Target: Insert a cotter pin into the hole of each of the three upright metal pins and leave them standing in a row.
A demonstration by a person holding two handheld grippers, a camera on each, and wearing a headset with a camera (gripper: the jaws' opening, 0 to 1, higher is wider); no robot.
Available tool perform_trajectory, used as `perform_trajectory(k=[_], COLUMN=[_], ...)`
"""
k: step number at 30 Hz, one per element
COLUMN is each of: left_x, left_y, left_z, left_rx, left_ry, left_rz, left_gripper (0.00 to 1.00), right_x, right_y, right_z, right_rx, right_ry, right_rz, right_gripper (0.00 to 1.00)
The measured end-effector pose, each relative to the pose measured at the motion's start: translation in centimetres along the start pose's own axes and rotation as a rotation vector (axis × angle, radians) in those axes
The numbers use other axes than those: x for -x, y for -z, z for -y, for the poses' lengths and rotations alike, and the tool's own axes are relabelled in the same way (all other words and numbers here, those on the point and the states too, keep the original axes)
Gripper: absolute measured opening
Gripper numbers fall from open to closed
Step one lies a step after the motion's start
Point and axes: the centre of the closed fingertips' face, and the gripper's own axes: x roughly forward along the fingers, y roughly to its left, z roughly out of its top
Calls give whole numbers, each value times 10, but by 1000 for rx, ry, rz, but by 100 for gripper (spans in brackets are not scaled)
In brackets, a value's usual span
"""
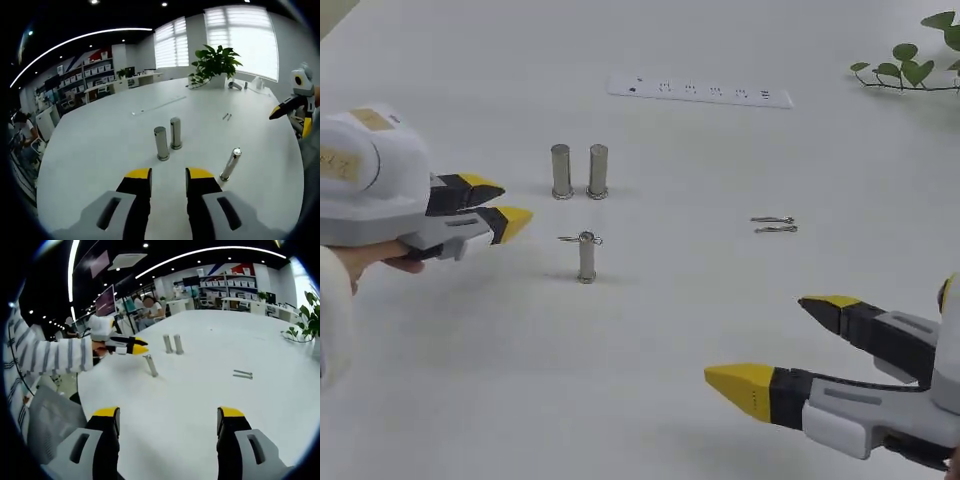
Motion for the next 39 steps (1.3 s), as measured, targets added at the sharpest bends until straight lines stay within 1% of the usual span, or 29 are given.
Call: perform_trajectory(k=[1,2,3,6,8,10,11,13,18,21,25,27,29,31,34,36,39], left_x=[-3,-7,-10,-20,-26,-31,-34,-40,-52,-57,-62,-65,-68,-72,-75,-77,-78], left_y=[-2,-6,-8,-15,-18,-19,-20,-22,-22,-21,-18,-18,-18,-16,-18,-19,-23], left_z=[0,0,0,-2,-2,-2,-3,-4,-11,-15,-18,-16,-14,-13,-10,-9,-12], left_rx=[9,34,37,16,12,5,12,51,78,39,50,47,27,30,11,12,20], left_ry=[4,14,15,13,19,21,25,30,12,2,5,11,22,28,35,39,19], left_rz=[0,7,9,12,12,6,5,15,8,-6,-13,-8,-13,-19,-9,-3,13], left_gripper=[27,28,30,33,34,34,35,35,34,34,32,31,30,29,23,22,17], right_x=[0,1,1,2,2,2,2,2,1,2,2,2,2,2,1,1,1], right_y=[1,1,2,3,5,6,6,6,7,6,6,8,8,9,9,10,11], right_z=[0,1,1,3,5,6,6,6,6,8,11,13,13,14,14,13,14], right_rx=[-1,-3,-4,-9,-8,-9,-11,-11,-13,-12,-16,-9,-10,-15,-18,-18,-20], right_ry=[2,5,6,8,12,14,15,14,8,12,18,23,24,26,26,24,24], right_rz=[-1,-3,-3,-1,-6,-8,-9,-8,-12,-9,-11,-17,-18,-20,-22,-25,-27], right_gripper=[81,81,81,81,81,81,81,81,80,79,78,78,78,78,77,77,75])
